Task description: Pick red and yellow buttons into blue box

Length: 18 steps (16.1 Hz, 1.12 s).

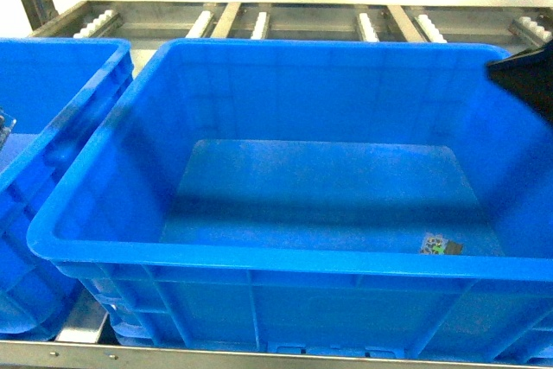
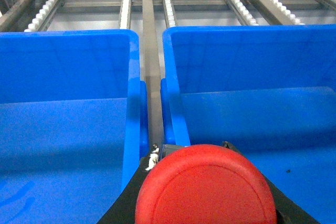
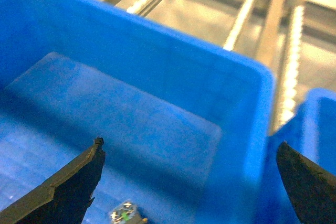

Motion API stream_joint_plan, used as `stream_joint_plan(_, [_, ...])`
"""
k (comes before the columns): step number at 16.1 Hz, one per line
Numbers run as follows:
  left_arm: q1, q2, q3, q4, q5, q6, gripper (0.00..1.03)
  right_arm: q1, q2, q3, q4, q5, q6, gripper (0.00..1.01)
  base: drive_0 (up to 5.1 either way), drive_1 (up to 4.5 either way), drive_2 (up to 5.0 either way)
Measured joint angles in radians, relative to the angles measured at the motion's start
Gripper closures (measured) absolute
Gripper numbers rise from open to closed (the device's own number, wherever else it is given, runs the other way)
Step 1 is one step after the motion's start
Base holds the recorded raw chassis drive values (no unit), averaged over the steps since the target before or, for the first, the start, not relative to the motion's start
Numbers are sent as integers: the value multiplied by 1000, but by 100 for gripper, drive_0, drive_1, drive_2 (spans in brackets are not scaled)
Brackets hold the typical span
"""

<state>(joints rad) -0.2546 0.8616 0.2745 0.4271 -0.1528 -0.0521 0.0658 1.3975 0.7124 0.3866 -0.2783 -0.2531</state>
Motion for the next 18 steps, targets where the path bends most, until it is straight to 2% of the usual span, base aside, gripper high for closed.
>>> stream_joint_plan(2, [0,0,0,0,0,0,74,-97,-204,-143,50,7,55,3,0,0,0])
stream_joint_plan(4, [0,0,0,0,0,0,74,-219,-457,-325,53,-16,129,3,0,0,0])
stream_joint_plan(6, [0,0,0,0,0,0,74,-343,-712,-471,-69,-27,219,3,0,0,0])
stream_joint_plan(7, [0,0,0,0,0,0,74,-361,-906,-541,-203,1,239,3,0,0,0])
stream_joint_plan(8, [-2,0,0,0,3,0,74,-295,-1160,-563,-392,72,282,3,0,0,0])
stream_joint_plan(10, [-1,0,0,0,0,0,74,-134,-1297,-565,-461,189,304,3,0,0,0])
stream_joint_plan(11, [-1,0,0,0,0,0,74,-113,-1286,-580,-470,210,307,3,0,0,0])
stream_joint_plan(15, [-1,0,1,14,-13,3,74,-113,-1287,-581,-465,213,309,3,0,0,0])
stream_joint_plan(17, [3,32,4,34,14,10,74,-113,-1287,-581,-466,214,309,3,0,0,0])
stream_joint_plan(18, [5,92,29,61,46,20,74,-113,-1287,-581,-465,213,309,3,0,0,0])
